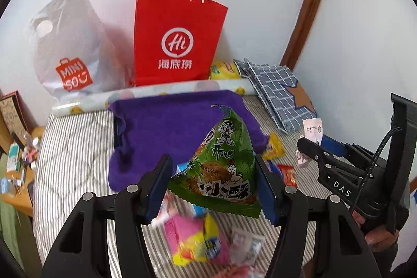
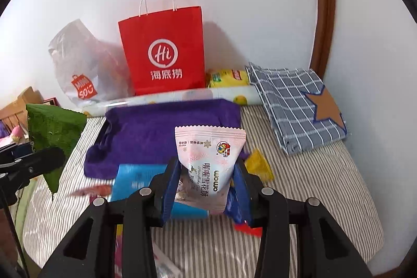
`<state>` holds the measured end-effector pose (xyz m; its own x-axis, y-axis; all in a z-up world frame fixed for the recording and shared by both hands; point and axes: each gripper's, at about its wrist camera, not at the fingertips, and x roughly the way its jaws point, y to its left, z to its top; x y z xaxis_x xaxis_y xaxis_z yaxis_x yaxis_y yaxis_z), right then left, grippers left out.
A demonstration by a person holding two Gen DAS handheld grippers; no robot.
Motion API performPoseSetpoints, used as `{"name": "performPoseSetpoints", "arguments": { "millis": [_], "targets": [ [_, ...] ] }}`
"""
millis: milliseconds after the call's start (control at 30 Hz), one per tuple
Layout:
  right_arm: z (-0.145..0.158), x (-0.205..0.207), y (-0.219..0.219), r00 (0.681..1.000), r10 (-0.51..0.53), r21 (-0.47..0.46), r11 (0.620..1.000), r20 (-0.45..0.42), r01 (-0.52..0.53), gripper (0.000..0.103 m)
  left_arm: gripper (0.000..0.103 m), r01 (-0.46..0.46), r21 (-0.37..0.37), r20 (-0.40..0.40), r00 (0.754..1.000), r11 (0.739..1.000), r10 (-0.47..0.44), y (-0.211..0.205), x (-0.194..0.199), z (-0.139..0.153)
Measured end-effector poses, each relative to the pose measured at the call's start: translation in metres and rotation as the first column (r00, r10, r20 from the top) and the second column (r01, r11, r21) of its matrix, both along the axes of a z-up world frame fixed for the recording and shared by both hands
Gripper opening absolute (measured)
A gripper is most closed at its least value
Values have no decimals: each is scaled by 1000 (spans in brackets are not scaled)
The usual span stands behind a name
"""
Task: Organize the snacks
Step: 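Lift the green chip bag with the left tool while the right tool lifts the biscuit packet, then lower both packets onto the purple towel and open both tools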
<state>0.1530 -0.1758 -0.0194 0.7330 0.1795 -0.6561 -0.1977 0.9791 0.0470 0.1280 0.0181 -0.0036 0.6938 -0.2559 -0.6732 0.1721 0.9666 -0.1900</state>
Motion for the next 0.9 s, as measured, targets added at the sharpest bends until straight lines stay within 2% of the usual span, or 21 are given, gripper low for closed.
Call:
{"name": "performPoseSetpoints", "arguments": {
  "millis": [167, 400, 567, 667, 900],
  "targets": [
    [2, 31, 7, 1000, -17, 12, 1000, 14, 17, 39, 61, 2, 40, -1, 1000, 999, -2, 7, 33, 7],
    [-11, 77, 23, 1000, -16, -8, 1000, 0, 16, 39, 61, 11, 69, -15, 1000, 998, -10, 20, 83, 1],
    [-21, 104, 26, 999, -39, -15, 999, -14, 39, 39, 61, 16, 57, -58, 998, 998, -12, 28, 121, -12],
    [-31, 118, 27, 998, -54, -25, 998, -24, 53, 39, 61, 7, 86, -69, 998, 996, -1, 32, 141, -23],
    [-63, 151, 25, 990, -90, -29, 996, -110, 87, 39, 61, 28, 101, -112, 994, 994, -17, 38, 175, -50]
  ]
}}
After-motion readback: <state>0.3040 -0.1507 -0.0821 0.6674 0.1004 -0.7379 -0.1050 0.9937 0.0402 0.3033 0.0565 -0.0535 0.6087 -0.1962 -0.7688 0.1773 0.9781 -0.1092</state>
